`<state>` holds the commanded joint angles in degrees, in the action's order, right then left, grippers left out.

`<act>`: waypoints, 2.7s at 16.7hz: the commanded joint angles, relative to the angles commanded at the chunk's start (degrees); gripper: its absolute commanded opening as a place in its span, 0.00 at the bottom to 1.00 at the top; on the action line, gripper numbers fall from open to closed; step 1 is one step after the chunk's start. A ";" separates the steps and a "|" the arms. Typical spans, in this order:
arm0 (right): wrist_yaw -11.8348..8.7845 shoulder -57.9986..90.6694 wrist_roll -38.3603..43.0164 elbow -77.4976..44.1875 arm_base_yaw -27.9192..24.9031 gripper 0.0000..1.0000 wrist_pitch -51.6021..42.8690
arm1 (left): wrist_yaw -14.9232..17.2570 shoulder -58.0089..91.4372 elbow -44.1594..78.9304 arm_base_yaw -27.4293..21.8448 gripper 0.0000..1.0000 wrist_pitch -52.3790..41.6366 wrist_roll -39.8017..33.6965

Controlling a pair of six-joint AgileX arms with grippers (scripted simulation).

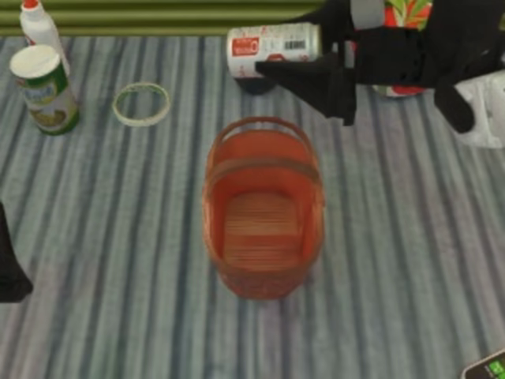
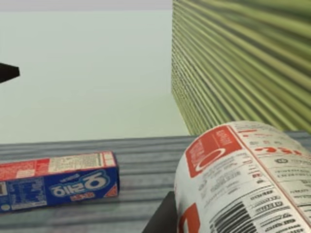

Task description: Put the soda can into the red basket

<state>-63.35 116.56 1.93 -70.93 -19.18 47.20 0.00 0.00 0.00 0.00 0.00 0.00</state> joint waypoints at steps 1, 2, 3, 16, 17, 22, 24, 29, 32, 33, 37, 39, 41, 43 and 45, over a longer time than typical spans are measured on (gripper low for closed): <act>-0.03 0.18 0.00 0.03 -0.03 0.00 0.18 | 0.00 0.00 0.00 0.00 1.00 0.00 0.00; -0.09 0.92 -0.01 0.18 -0.09 0.00 0.95 | 0.00 0.00 0.00 0.00 1.00 0.00 0.00; -0.11 2.14 -0.04 0.46 -0.13 0.00 2.33 | 0.00 0.00 0.00 0.00 1.00 0.00 0.00; 0.20 14.48 -0.30 4.52 -0.59 0.08 18.72 | 0.00 0.00 0.00 0.00 1.00 0.00 0.00; 0.20 14.48 -0.30 4.52 -0.59 0.15 18.72 | 0.00 0.00 0.00 0.00 1.00 0.00 0.00; 0.20 14.48 -0.30 4.52 -0.59 0.53 18.72 | 0.00 0.00 0.00 0.00 1.00 0.00 0.00; 0.20 14.48 -0.30 4.52 -0.59 0.68 18.72 | 0.00 0.00 0.00 0.00 1.00 0.00 0.00; 0.20 14.48 -0.30 4.52 -0.59 1.00 18.72 | 0.00 0.00 0.00 0.00 1.00 0.00 0.00; 0.20 14.48 -0.30 4.52 -0.59 1.00 18.72 | 0.00 0.00 0.00 0.00 1.00 0.00 0.00; 0.20 14.48 -0.30 4.52 -0.59 1.00 18.72 | 0.00 0.00 0.00 0.00 1.00 0.00 0.00; 0.22 14.44 -0.31 4.49 -0.37 1.00 18.71 | 0.00 0.00 0.00 0.00 1.00 0.00 0.00; 0.38 13.90 -0.36 4.82 -0.33 1.00 18.46 | 0.10 0.50 0.52 -0.27 1.00 -0.35 0.31; 1.34 11.11 -0.56 6.49 -0.05 1.00 17.15 | 0.55 3.11 3.19 -1.57 1.00 -2.18 1.86; 3.32 6.26 -0.90 9.43 0.57 1.00 14.73 | 1.13 7.77 7.86 -3.65 1.00 -5.44 4.52; 6.42 -0.43 -1.31 13.50 1.56 1.00 11.25 | 1.69 14.38 14.40 -6.30 1.00 -10.04 8.16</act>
<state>-56.93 116.13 0.62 -57.43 -17.61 58.45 1.69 14.38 14.40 -6.30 -10.04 8.16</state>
